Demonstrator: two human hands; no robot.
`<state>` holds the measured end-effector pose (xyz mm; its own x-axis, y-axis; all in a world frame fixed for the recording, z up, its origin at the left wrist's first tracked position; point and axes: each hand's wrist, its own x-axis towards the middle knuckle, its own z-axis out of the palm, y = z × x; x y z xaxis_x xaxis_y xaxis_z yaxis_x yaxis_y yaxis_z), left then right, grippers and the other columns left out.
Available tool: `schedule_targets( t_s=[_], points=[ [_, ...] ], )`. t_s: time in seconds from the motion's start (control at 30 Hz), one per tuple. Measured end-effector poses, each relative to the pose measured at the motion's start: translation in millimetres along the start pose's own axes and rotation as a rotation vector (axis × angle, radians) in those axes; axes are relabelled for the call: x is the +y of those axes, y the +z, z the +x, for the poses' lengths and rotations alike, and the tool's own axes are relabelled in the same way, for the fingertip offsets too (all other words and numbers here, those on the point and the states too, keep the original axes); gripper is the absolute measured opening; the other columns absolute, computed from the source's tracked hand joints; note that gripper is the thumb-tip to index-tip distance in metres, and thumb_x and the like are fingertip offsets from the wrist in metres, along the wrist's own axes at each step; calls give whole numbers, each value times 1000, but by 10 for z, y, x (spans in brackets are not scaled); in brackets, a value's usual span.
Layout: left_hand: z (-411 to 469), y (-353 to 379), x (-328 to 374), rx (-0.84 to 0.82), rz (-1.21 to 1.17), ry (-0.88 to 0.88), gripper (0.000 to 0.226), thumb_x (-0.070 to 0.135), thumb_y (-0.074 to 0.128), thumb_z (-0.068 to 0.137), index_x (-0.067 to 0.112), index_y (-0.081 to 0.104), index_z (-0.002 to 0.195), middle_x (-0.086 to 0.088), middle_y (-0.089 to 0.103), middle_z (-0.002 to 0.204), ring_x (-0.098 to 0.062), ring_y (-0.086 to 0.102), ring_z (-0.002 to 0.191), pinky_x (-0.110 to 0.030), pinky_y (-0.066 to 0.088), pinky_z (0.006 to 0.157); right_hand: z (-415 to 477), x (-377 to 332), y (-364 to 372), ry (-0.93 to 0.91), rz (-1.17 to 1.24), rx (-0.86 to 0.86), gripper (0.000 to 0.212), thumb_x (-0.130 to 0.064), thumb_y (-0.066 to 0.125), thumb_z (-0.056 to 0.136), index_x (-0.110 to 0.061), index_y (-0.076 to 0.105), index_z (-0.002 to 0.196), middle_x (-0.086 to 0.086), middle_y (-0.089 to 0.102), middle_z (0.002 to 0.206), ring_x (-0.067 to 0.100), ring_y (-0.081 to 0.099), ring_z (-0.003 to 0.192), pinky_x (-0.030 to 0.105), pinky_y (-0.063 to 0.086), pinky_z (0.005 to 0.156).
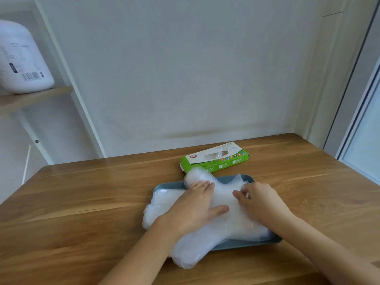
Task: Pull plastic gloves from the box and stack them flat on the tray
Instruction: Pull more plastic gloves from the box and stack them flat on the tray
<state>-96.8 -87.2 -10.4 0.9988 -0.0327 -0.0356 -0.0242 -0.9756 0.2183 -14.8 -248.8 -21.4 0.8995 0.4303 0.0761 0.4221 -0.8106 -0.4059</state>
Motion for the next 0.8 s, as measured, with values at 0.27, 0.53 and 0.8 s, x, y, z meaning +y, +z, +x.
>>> schedule_targets(
  t_s=[0.27, 0.53, 0.8],
  points=[
    [10, 172, -170, -177, 12, -88, 111, 81, 34, 79, 16, -18, 152, -2, -29, 157, -18, -30, 143, -42, -13, 120, -149, 7, -76, -475, -188, 374, 57, -35, 78, 75, -19, 56, 125, 3, 57, 125, 25, 56, 114, 38, 50, 93],
    [-8, 168, -160, -240, -72, -109, 122, 79, 54, 72, 23, -21, 151, 7, -32, 155, -12, -31, 141, -51, -13, 118, -15, 114, -101, -611, -502, -441, 70, -66, 8, 87, -38, -9, 150, -8, -10, 160, 11, -9, 147, 37, -15, 114],
    [-167, -152, -484, -408, 53, -137, 124, 69, 67, 71, 31, -21, 150, 11, -29, 156, -16, -25, 145, -48, -8, 120, 133, 279, -378, -448, -603, -615, 94, -77, 39, 78, -41, -13, 148, -12, -12, 158, 15, -13, 146, 45, -26, 105]
  ],
)
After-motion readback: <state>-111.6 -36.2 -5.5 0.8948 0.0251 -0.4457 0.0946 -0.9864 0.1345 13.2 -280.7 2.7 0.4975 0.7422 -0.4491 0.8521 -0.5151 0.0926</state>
